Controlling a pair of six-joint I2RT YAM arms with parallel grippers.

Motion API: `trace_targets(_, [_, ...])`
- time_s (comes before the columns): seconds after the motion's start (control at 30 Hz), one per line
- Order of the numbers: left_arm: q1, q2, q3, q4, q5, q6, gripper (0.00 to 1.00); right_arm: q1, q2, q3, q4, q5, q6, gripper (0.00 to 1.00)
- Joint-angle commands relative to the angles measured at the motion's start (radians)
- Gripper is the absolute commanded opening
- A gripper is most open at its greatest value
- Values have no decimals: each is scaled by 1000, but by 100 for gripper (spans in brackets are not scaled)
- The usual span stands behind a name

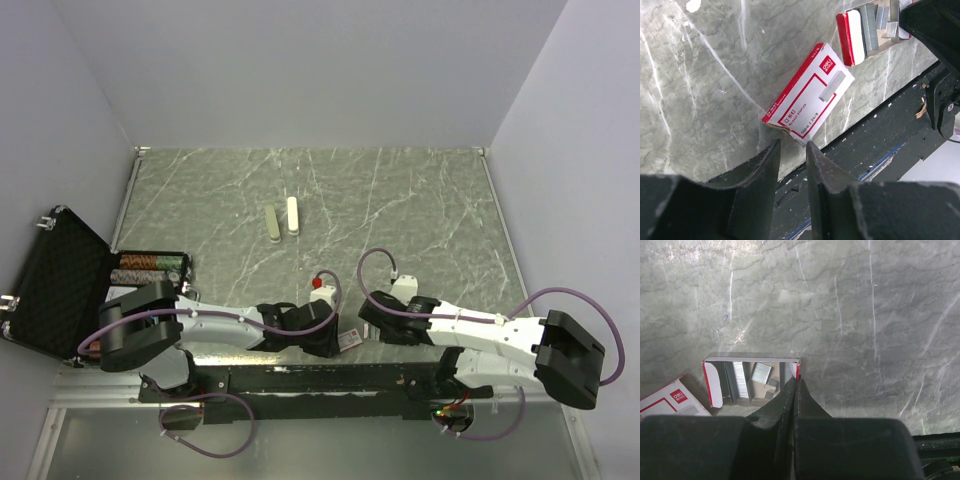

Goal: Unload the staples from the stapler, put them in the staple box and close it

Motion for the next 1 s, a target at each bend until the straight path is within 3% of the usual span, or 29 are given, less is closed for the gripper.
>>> trace_targets(0.0, [-10,-5,-49,-159,-35,-5,34,13,10,37,7,13,1,0])
trace_targets(0.23, [-10,-60,-68,-216,-65,-18,28,18,22,46,14,8,-3,0])
trace_targets(0.6, [-10,73,13,-225,-115,-1,21,31,10,54,11,12,-9,0])
trace_targets(0.97, [-7,104,36,-227,-132,8,21,65,-22,27,-7,5,21,0])
